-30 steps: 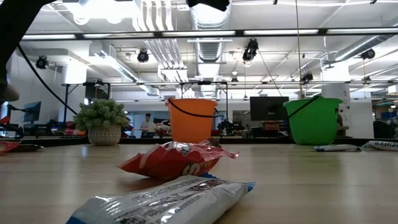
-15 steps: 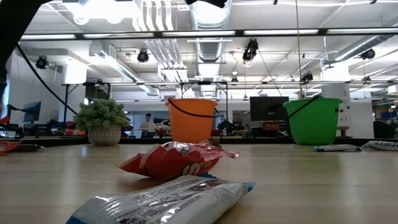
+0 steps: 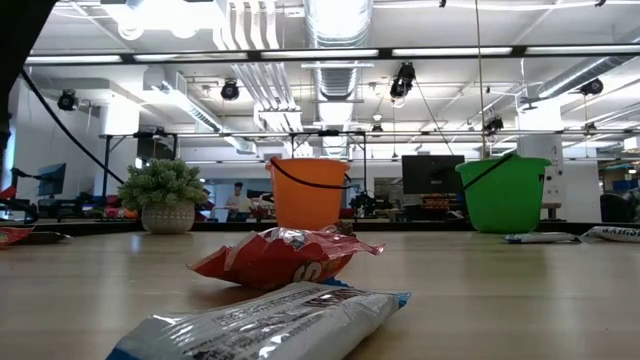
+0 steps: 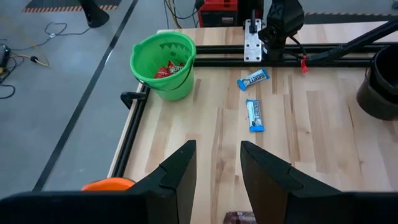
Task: Organize candy in baskets
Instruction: Put the white chocolate bar into the orange bucket
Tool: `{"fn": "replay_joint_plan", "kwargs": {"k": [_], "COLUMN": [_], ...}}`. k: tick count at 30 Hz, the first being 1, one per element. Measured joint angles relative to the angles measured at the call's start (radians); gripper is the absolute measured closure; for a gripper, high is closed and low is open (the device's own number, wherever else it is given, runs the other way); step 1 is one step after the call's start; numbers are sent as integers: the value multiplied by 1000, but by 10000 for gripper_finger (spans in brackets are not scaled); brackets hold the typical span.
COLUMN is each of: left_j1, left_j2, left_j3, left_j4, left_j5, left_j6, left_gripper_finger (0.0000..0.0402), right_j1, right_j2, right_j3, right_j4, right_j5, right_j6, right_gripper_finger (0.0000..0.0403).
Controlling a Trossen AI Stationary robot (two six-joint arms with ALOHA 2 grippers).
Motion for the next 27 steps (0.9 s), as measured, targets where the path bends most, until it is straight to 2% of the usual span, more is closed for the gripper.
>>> {"fn": "replay_joint_plan", "kwargs": {"k": [4,9,14,21,27], "left_j1": [0,0,0,0,0], "left_j2": [-18,-20,-22,-22,-21], "left_j3": [0,0,0,0,-9], "left_j4": [-78,-223,-242,-249,-251], "left_j5": [0,0,2,-2,-55], "left_j6": [-11,-48,-105,-186,-388], "left_gripper_finger": [294,294,287,237,193], "right_j1": [0,-17,-65,-100,-129], "right_j2": [-5,-5,-5,-7,-7], "right_j3": [0,0,0,0,0], "right_j4": [0,0,0,0,-1], "right_j5": [35,215,333,373,470], "right_j6": [-38,-147,-228,-317,-340], "right_gripper_finger": [286,276,255,222,206]}}
